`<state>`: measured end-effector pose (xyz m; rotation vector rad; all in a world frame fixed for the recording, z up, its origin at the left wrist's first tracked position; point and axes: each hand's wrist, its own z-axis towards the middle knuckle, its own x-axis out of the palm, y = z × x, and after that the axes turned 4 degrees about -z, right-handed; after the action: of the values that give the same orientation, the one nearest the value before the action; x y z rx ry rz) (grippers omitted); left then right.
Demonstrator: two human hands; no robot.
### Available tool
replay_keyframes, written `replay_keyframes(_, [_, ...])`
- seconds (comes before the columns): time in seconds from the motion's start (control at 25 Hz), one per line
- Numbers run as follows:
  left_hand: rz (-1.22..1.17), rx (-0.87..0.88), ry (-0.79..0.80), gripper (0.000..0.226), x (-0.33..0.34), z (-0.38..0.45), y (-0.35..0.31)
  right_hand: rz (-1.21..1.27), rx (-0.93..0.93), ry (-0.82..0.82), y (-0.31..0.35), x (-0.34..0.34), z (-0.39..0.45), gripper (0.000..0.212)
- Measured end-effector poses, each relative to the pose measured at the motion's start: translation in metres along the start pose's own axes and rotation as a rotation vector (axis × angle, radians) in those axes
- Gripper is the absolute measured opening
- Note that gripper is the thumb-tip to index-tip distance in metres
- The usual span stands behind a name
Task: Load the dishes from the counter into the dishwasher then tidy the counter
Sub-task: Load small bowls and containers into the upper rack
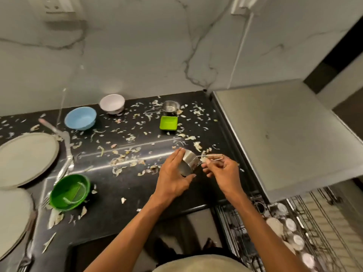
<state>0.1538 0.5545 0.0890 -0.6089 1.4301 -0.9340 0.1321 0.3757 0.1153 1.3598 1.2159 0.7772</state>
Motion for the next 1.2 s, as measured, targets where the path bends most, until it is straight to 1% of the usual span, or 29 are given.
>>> replay_keyframes(0.08, [0.028, -0.001, 0.069, 0.098, 0.026, 0.002, -0.027, -0.029, -0.012, -0.161, -0.015, -0.025, -0.012, 0.019])
replay_keyframes(0.16, [0.083, 0.008, 0.16, 0.098, 0.058, -0.001, -0.056, -0.137, -0.044, -0.327, -0.032, -0.059, -0.026, 0.039])
replay_keyframes(0.24, [0.134, 0.06, 0.247, 0.095, 0.093, -0.006, -0.082, -0.276, -0.123, -0.449, -0.049, -0.101, -0.044, 0.058])
replay_keyframes(0.28, [0.16, 0.106, 0.286, 0.09, 0.112, -0.01, -0.096, -0.36, -0.19, -0.49, -0.058, -0.127, -0.053, 0.06])
replay_keyframes(0.36, [0.151, 0.163, 0.357, 0.07, 0.146, -0.019, -0.12, -0.558, -0.314, -0.512, -0.075, -0.17, -0.067, 0.051])
replay_keyframes(0.44, [0.13, 0.193, 0.448, 0.052, 0.186, -0.033, -0.15, -0.706, -0.338, -0.509, -0.096, -0.22, -0.081, 0.039])
replay_keyframes(0.48, [0.124, 0.203, 0.492, 0.049, 0.206, -0.04, -0.163, -0.745, -0.325, -0.498, -0.108, -0.244, -0.088, 0.035])
replay_keyframes(0.56, [0.121, 0.224, 0.569, 0.054, 0.248, -0.054, -0.181, -0.768, -0.256, -0.473, -0.132, -0.286, -0.105, 0.033])
replay_keyframes(0.64, [0.148, 0.241, 0.636, 0.07, 0.285, -0.067, -0.195, -0.712, -0.167, -0.488, -0.153, -0.325, -0.122, 0.032])
replay_keyframes(0.72, [0.188, 0.232, 0.716, 0.082, 0.31, -0.081, -0.21, -0.614, -0.093, -0.559, -0.162, -0.355, -0.137, 0.027])
replay_keyframes(0.8, [0.183, 0.244, 0.777, 0.081, 0.337, -0.095, -0.225, -0.524, -0.039, -0.68, -0.166, -0.381, -0.149, 0.027])
replay_keyframes(0.88, [0.155, 0.175, 0.807, 0.082, 0.358, -0.107, -0.24, -0.444, 0.048, -0.81, -0.165, -0.397, -0.161, 0.037])
replay_keyframes(1.0, [0.132, -0.099, 0.825, 0.088, 0.394, -0.113, -0.247, -0.36, 0.241, -0.947, -0.173, -0.406, -0.173, 0.055])
replay_keyframes(1.04, [0.117, -0.168, 0.815, 0.086, 0.405, -0.113, -0.248, -0.356, 0.271, -0.969, -0.178, -0.404, -0.177, 0.054])
replay_keyframes(1.12, [0.091, -0.29, 0.823, 0.075, 0.428, -0.115, -0.248, -0.357, 0.289, -0.943, -0.188, -0.4, -0.183, 0.039])
replay_keyframes(1.16, [0.082, -0.331, 0.831, 0.067, 0.438, -0.116, -0.25, -0.368, 0.292, -0.895, -0.193, -0.397, -0.184, 0.036])
replay_keyframes(1.2, [0.079, -0.365, 0.836, 0.061, 0.45, -0.117, -0.251, -0.378, 0.299, -0.843, -0.197, -0.393, -0.185, 0.038])
